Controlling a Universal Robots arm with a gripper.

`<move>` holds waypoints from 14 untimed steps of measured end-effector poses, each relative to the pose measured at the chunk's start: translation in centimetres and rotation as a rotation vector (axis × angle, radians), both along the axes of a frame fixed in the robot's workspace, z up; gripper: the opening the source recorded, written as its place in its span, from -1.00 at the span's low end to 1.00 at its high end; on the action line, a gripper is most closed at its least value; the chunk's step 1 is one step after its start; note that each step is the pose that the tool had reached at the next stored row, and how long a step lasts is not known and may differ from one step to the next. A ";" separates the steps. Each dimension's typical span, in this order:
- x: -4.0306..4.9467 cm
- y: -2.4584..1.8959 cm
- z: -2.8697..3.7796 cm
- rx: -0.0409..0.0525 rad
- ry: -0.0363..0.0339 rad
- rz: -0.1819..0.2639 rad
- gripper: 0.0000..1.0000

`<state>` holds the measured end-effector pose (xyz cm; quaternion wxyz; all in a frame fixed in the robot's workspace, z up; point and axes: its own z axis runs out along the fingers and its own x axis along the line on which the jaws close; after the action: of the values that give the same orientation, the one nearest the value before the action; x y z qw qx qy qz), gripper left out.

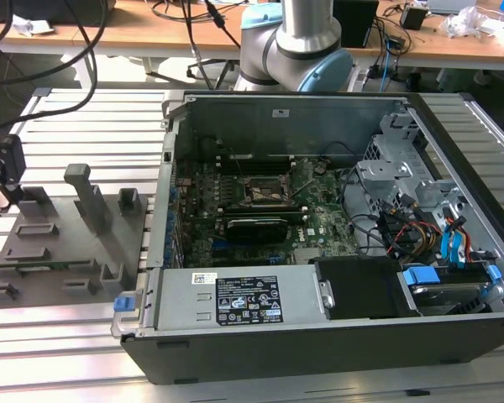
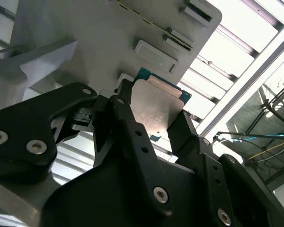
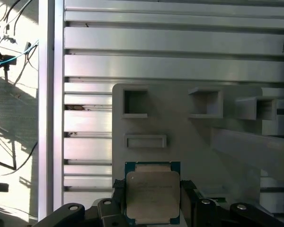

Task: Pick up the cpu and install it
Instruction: 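Pick up the cpu and move it towards the insertion slot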

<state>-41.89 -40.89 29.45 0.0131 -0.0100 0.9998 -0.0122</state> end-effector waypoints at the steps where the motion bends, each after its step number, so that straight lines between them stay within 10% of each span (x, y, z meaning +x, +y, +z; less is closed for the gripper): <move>1: 0.00 0.00 0.08 0.0000 0.0000 0.000 0.09; 14: 0.00 0.00 1.71 0.0000 0.0000 0.000 0.09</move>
<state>-41.90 -40.89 31.15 0.0131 -0.0100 0.9998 -0.0122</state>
